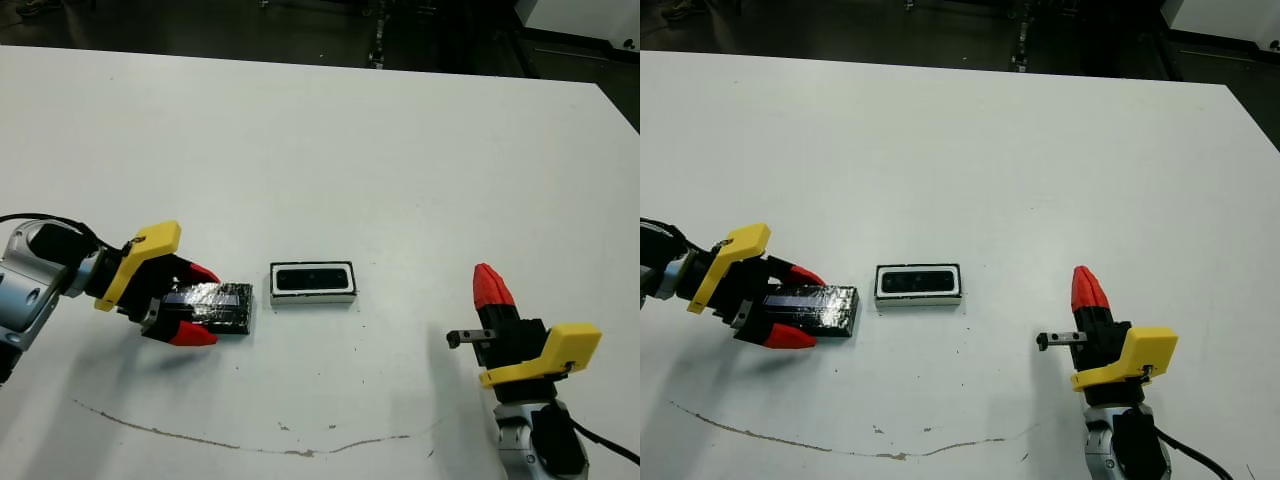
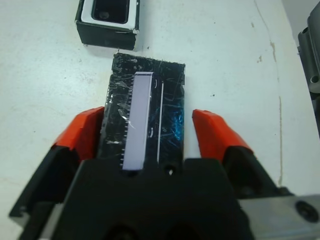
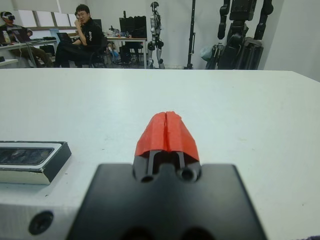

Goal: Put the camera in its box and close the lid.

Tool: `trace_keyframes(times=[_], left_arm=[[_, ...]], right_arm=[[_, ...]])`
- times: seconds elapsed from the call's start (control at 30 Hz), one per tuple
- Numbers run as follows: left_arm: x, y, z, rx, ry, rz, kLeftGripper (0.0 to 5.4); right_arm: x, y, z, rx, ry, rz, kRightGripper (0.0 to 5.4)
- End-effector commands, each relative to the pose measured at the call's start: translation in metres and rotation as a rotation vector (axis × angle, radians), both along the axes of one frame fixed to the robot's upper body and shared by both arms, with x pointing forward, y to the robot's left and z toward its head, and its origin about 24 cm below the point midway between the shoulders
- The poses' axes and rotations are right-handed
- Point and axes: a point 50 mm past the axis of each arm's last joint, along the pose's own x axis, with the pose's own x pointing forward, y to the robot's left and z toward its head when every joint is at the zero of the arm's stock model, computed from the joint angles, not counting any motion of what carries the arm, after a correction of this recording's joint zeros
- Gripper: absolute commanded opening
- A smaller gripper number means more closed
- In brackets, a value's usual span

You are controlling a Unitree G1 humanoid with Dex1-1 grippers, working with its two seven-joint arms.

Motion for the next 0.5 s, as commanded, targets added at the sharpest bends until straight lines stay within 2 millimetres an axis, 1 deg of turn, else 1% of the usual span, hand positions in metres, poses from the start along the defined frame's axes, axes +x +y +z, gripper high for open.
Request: trace_keyframes(times=[0.03,0.1,0.13,0.4,0.5], left_arm=[[-0.0029,0.0028,-0.0034,0.021,0.023,0.009,3.43],[-0.0029,0.0025,-0.0030,0.022,0.021,0.003,3.18],[-0.0029,0.0025,-0.0030,0.024,0.021,0.003,3.15],[-0.0023,0.0025,-0.0037,0.016,-0.019,0.009,3.15],[-0.0005,0.0029,-0.0004,-0.003,-0.036,0.029,3.15]], right_arm=[[-0.0005,-0.0017,-0.0024,-0.003,0.018,0.001,0.00],[-0.0005,-0.0017,-0.0023,-0.002,0.017,0.003,0.00],[-0.0004,-0.0016,-0.0021,-0.002,0.015,0.004,0.00],[-0.0009,-0.0020,-0.0024,-0.006,0.021,0.007,0.00],[-0.0010,-0.0017,-0.0025,-0.016,0.014,0.004,0.00]])
